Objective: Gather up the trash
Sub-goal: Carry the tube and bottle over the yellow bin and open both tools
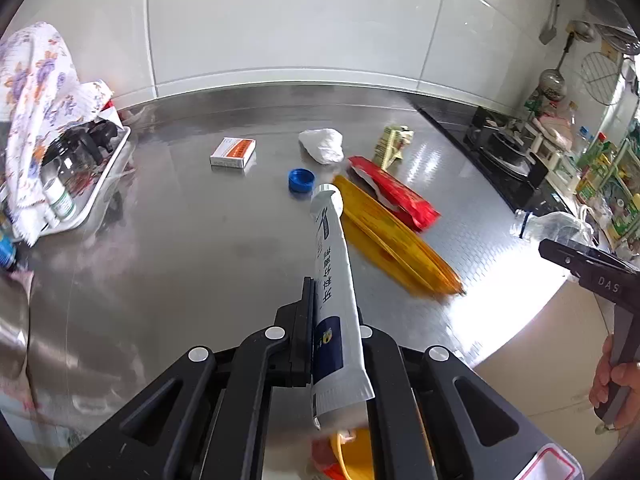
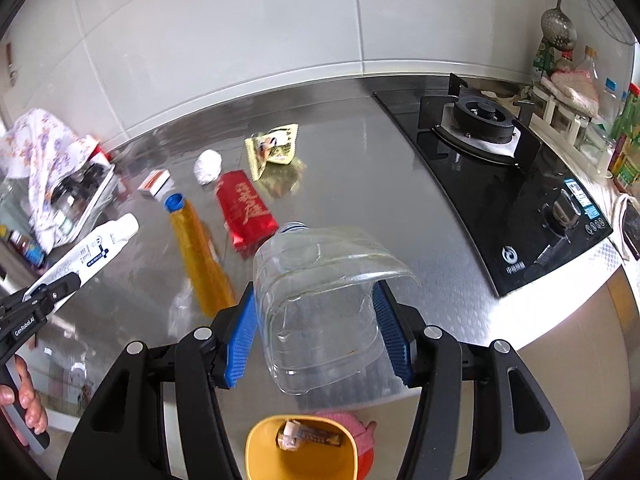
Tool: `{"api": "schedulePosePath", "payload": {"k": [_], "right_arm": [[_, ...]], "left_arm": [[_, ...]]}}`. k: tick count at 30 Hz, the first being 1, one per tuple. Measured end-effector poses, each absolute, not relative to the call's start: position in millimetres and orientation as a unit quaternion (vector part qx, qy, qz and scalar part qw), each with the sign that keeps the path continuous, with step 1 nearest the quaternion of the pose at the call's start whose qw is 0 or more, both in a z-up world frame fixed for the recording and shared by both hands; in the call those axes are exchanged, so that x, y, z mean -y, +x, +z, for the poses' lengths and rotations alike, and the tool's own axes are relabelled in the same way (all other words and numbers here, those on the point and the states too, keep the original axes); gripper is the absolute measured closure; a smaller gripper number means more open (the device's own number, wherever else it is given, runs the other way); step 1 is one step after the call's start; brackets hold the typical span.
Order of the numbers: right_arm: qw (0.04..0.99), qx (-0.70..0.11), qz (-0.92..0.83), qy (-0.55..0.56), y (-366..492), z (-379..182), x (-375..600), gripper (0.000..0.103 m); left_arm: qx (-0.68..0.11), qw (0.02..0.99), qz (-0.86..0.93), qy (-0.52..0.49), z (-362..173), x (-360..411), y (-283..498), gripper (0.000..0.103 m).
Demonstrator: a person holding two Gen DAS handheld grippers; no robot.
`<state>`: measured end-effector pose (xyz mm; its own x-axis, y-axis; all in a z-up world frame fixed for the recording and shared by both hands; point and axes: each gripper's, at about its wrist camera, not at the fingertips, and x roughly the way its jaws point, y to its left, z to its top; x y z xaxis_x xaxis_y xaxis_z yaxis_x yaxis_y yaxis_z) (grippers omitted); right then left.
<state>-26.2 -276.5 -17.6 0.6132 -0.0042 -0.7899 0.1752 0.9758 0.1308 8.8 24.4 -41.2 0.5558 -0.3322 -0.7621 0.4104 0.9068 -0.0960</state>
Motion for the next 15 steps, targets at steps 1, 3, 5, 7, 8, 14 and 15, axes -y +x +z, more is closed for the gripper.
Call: {"api": "schedulePosePath", "payload": {"k": [1,3,5,7,8,14,15], "right_arm": [[0.894,-0.437,-0.043,0.094,-35.2,-17.3,275.6,0.045],[0.894,-0.438,-0.031,0.092,-46.8,-17.4,274.5,0.045],[0.893,-0.441,-0.018,0.089,-63.2,-17.9,273.7,0.045],[0.892,-0.443,-0.006,0.085,-79.8,-18.3,273.2,0.045],[0.892,-0.444,0.0,0.083,-89.5,-18.6,273.1,0.045],[0.889,-0.451,0.024,0.075,-141.2,-24.0,272.7,0.045],[0.888,-0.453,0.026,0.074,-149.6,-25.5,272.0,0.045]], "left_arm": [[-0.421,0.881,-0.211,0.046,-40.5,-24.7,3.3,0.098],[-0.418,0.883,-0.207,0.045,-39.7,-24.9,-15.9,0.098],[-0.419,0.884,-0.203,0.044,-40.7,-25.8,-38.9,0.098],[-0.421,0.884,-0.201,0.041,-42.0,-26.6,-57.5,0.098],[-0.423,0.883,-0.199,0.04,-43.3,-26.7,-70.0,0.098],[-0.438,0.876,-0.198,0.041,-51.0,-21.1,-135.5,0.098],[-0.441,0.874,-0.199,0.043,-52.9,-19.5,-145.6,0.098]]}}
